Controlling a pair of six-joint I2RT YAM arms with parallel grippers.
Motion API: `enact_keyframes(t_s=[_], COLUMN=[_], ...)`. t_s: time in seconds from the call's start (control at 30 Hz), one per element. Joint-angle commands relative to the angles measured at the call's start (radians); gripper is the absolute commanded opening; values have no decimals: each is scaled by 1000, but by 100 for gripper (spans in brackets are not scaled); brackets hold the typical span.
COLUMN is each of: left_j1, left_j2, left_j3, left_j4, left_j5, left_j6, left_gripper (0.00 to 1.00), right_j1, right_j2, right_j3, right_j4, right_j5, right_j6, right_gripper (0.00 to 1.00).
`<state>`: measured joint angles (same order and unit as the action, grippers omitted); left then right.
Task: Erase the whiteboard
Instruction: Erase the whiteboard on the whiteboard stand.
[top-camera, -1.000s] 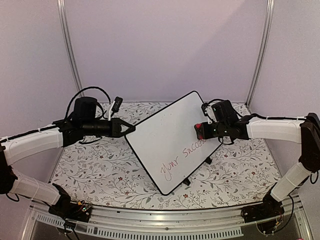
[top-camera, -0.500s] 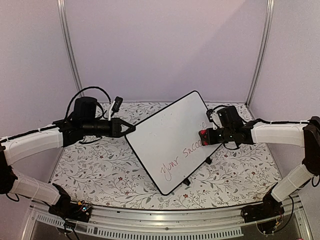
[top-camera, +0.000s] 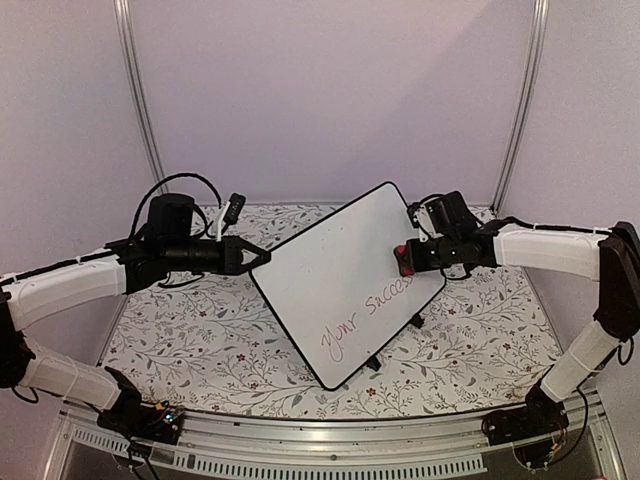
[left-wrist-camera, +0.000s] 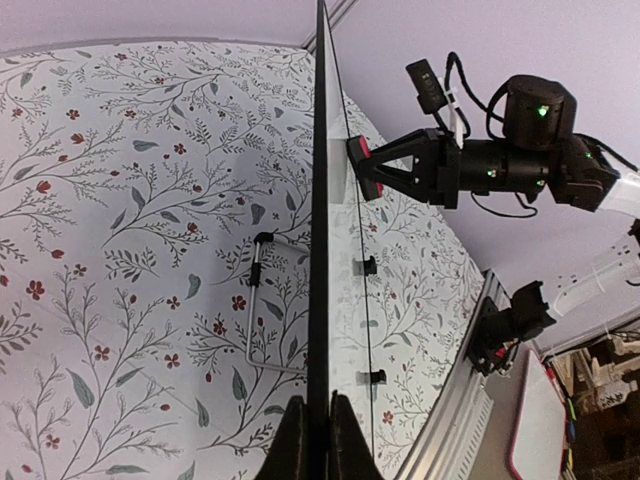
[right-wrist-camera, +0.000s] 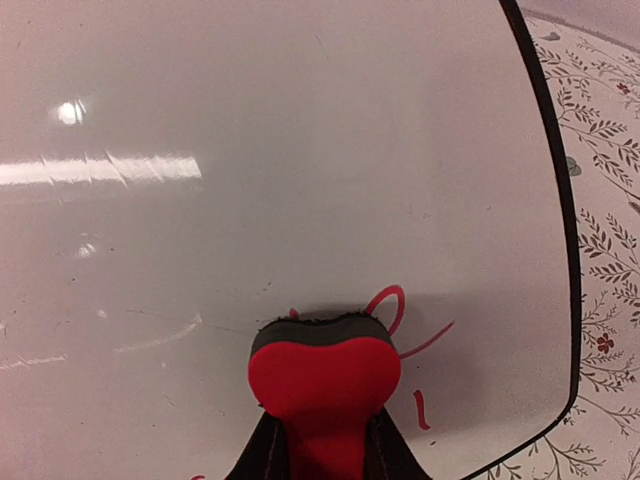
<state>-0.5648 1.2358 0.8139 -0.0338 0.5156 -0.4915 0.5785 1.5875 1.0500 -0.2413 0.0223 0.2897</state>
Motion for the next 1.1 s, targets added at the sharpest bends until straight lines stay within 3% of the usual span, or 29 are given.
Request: enact_keyframes(t_s=[0.0,0.27,0.7,1.07], left_j1=[-20,-19,-19,-19], left_j2=[17,16,18,23], left_j3=[-7,-6,-7,-7], left_j4=[-8,-8,-9,-8], left_j5=[47,46,46,47], left_j6=[100,100,100,97], left_gripper=[0,0,0,0], right_j1=[-8,-10,-69,-72], right_j2=[33,41,-9,-33], right_j3=[57,79,-80,-123], right_j4=[-1,-21,-15,6], right_j5=[51,76,54,39], right_j6=[-2,-8,-30,-27], right_gripper=[21,21,21,21])
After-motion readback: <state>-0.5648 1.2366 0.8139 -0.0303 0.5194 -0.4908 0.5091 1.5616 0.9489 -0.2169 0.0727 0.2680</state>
